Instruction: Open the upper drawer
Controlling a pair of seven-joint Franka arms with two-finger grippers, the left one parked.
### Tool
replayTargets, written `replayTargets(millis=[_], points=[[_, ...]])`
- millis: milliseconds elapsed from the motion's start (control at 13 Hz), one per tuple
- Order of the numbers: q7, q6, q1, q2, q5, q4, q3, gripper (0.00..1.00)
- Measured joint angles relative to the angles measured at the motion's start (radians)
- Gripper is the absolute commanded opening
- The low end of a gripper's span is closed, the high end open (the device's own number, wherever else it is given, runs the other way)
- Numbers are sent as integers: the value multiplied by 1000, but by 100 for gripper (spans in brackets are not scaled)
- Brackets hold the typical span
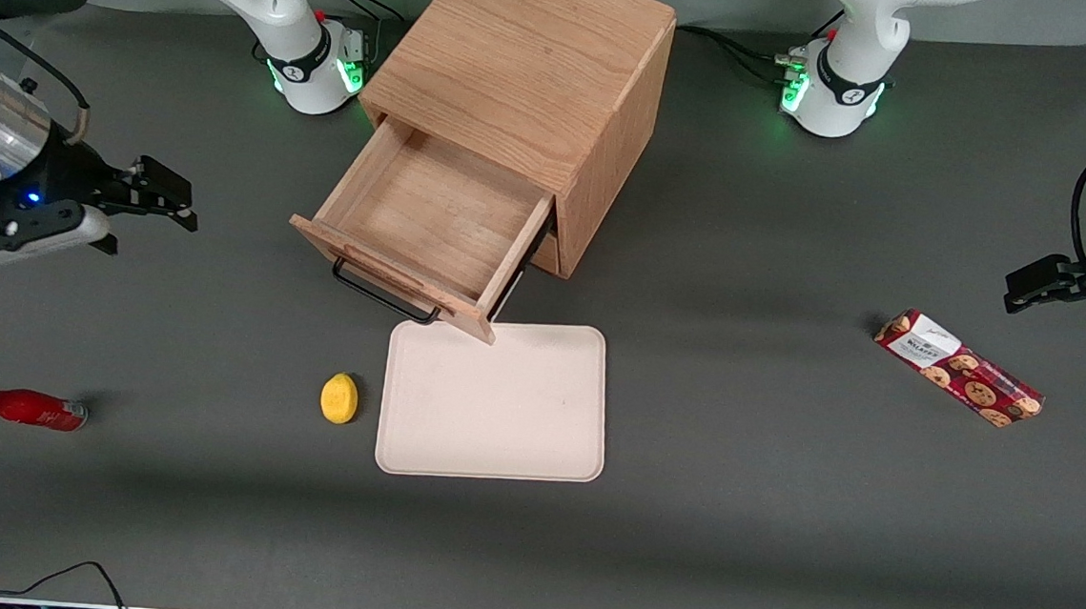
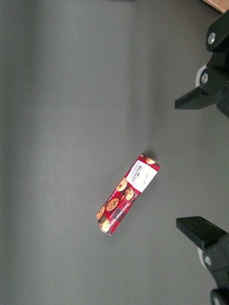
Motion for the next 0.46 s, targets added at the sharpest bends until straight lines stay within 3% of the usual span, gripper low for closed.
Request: replayTargets(millis=[462], points=[[31,2,-100,-108,-43,-140,-20,100]])
